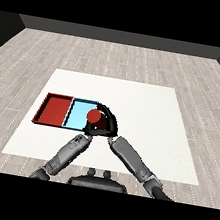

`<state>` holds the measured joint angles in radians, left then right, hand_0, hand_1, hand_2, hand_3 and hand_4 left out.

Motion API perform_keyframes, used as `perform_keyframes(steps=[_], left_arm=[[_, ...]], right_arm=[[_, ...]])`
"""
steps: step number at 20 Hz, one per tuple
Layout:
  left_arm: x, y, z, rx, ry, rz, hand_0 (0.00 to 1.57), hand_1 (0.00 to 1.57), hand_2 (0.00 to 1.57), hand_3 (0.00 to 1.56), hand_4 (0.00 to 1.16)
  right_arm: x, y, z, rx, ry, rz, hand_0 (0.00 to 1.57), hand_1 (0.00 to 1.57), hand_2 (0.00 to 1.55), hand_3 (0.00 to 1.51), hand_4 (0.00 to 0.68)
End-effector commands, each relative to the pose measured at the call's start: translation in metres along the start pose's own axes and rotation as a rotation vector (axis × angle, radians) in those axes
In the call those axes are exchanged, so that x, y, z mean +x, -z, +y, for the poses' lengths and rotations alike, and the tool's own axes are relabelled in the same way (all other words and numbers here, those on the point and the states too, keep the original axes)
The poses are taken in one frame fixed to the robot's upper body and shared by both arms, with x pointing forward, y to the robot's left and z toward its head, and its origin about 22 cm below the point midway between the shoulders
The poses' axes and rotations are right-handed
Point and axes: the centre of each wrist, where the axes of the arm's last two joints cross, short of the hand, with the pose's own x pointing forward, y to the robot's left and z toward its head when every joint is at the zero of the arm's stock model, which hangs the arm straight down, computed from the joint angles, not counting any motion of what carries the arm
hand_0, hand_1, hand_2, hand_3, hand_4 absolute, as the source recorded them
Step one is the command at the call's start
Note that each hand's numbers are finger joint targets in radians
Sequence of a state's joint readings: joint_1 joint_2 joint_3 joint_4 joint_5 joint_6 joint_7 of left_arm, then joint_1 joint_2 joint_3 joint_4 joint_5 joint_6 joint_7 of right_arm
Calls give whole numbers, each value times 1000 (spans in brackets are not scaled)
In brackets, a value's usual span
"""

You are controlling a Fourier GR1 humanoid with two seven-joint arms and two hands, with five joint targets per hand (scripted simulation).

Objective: Pick the red can and put it in the red box

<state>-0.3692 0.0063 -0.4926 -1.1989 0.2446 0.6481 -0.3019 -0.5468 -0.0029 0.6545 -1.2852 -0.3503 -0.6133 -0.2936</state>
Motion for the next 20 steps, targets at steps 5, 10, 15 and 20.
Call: perform_keyframes(steps=[5,10,15,20], left_arm=[[-3,-1,7,23,-19,11,1571,1571,1571,1502,1137],[4,0,0,6,-25,36,1571,1571,1571,1508,1140],[3,2,20,53,52,13,1571,1571,1571,1484,1130],[0,19,74,95,165,-30,1571,1571,1571,1482,1130]], right_arm=[[-5,-1,-19,-42,-4,-12,0,0,0,0,0],[12,9,-46,-97,-7,-67,0,0,0,0,0],[23,12,-75,-120,42,-106,0,0,0,0,0],[50,-31,-132,-168,-18,-170,0,0,0,0,0]])
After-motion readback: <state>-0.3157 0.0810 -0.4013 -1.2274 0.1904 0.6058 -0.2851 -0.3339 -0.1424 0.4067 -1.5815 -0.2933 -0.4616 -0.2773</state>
